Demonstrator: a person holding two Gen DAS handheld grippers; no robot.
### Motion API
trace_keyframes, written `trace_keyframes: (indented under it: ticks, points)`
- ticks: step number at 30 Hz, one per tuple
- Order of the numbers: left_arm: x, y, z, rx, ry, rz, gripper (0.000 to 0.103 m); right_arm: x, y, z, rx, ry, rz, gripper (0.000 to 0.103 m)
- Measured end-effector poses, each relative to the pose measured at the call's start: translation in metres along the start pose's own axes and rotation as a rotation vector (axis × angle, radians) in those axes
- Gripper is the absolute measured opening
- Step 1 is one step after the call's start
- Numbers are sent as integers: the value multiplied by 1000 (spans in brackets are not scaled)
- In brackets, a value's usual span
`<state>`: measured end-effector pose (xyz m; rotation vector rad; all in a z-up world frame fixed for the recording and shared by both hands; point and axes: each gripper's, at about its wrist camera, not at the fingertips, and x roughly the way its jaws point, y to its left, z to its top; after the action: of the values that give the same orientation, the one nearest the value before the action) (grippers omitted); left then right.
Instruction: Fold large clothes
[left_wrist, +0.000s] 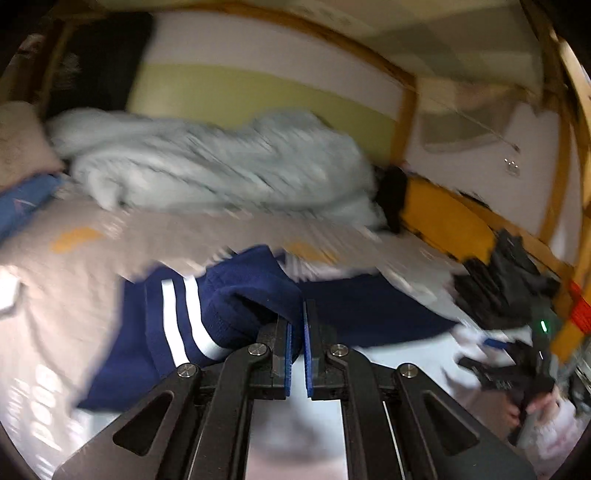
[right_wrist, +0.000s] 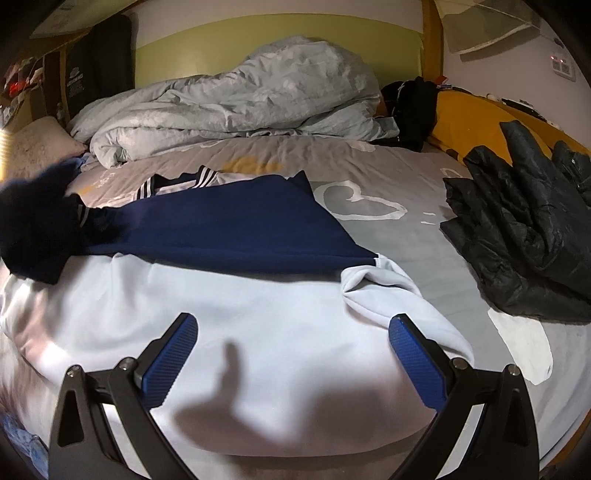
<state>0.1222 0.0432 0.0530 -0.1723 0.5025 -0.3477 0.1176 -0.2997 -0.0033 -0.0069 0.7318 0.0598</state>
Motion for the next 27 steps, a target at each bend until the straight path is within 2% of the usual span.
trace_keyframes:
  ticks: [6, 9, 10, 11, 13, 20, 24, 25, 27]
  points:
    - [39, -41, -48, 21, 174, -65, 4, -3, -2, 1, 11, 2, 4, 103]
    - [35, -60, -62, 66, 203, -80, 5, -5, -2, 1, 0, -6, -5, 103]
    - [32, -63, -63, 74, 212, -86, 8, -5, -3, 0, 1, -6, -4, 103]
    - [31, -66, -63, 73, 214, -88, 20, -6, -3, 0, 3, -5, -1, 103]
    - [20, -69, -64, 65, 204, -117, 28, -6, -3, 0, 6, -4, -1, 103]
    - [-9, -63, -53, 24, 141, -119, 32, -8, -1, -1, 10, -4, -4, 103]
    - [-38, -51, -30, 56, 27, -57, 41, -7, 2, -2, -6, -5, -10, 103]
    - [-43, -47, -26, 53, 7, -42, 46, -7, 3, -2, -8, -5, -10, 103]
    - [-51, -31, -17, 19, -21, -14, 47, -6, 5, -3, -14, -4, -6, 103]
